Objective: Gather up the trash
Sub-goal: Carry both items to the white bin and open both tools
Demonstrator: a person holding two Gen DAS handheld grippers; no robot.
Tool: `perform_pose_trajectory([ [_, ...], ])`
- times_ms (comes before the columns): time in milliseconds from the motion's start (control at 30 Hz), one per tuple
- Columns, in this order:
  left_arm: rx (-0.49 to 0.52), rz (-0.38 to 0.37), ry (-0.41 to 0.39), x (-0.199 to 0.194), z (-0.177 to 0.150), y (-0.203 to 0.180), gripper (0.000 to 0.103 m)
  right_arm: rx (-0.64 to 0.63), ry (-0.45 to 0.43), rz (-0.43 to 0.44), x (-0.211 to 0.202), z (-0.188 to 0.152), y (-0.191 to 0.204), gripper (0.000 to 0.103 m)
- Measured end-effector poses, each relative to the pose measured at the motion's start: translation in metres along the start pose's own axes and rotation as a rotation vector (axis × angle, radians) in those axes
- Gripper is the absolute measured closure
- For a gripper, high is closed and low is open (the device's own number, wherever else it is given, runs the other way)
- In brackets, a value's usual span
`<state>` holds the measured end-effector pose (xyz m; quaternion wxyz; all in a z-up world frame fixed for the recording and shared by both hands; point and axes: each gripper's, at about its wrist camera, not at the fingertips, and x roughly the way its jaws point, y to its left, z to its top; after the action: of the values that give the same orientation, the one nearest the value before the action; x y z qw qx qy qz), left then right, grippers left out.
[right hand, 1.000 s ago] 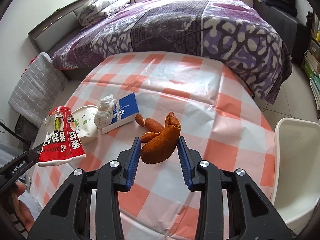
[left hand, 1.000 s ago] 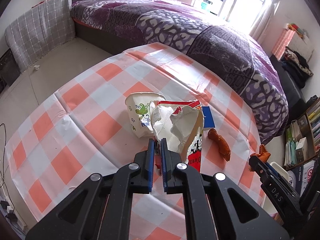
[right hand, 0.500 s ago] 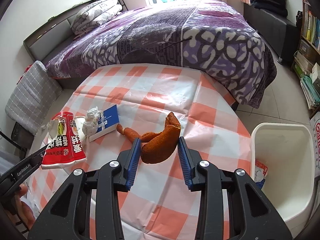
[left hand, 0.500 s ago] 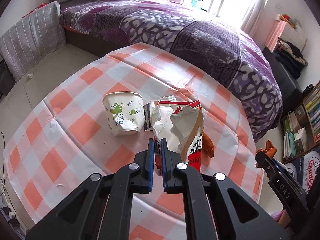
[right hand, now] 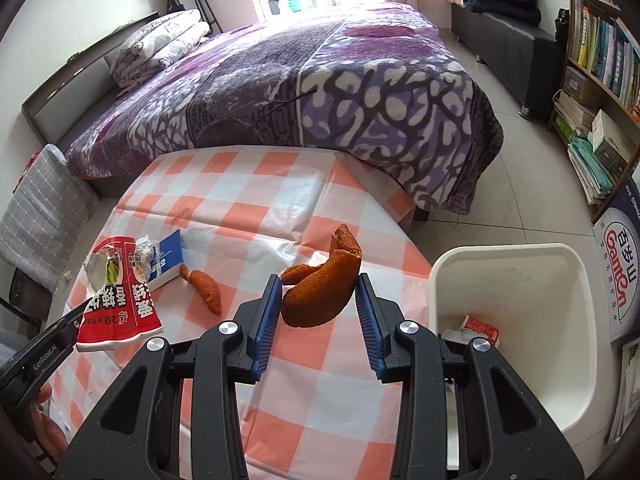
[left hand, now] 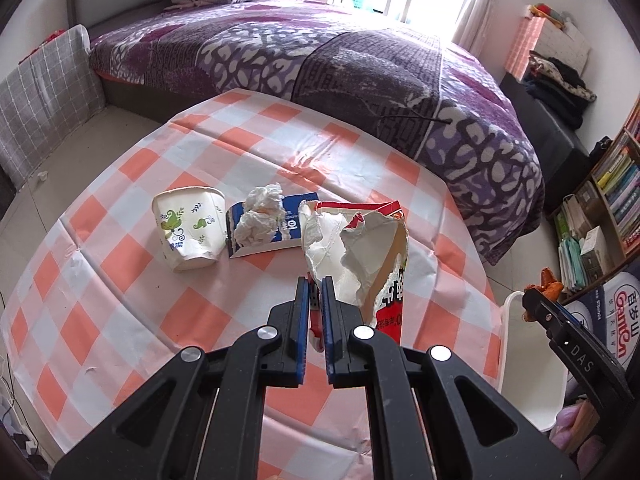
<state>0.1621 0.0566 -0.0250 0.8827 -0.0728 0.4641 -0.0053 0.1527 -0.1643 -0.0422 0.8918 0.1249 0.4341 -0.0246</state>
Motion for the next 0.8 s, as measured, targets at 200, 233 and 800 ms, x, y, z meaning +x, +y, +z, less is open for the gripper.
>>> perform_pose_trajectory([
  [200, 0.044, -0.014, -0.003, -0.001, -0.004, -0.025, 0.096, 0.043, 0.001, -0.052, -0.005, 0.003, -0.033, 0.067],
  [233, 0.052, -0.016, -0.003, -0.001, -0.005, -0.029, 0.096, 0.054, 0.002, -0.062, -0.006, 0.004, -0.04, 0.067],
  [800, 0.155, -0.108, 0.041, 0.005, -0.027, -0.103, 0.096, 0.149, 0.001, -0.21, -0.029, 0.003, -0.136, 0.062],
])
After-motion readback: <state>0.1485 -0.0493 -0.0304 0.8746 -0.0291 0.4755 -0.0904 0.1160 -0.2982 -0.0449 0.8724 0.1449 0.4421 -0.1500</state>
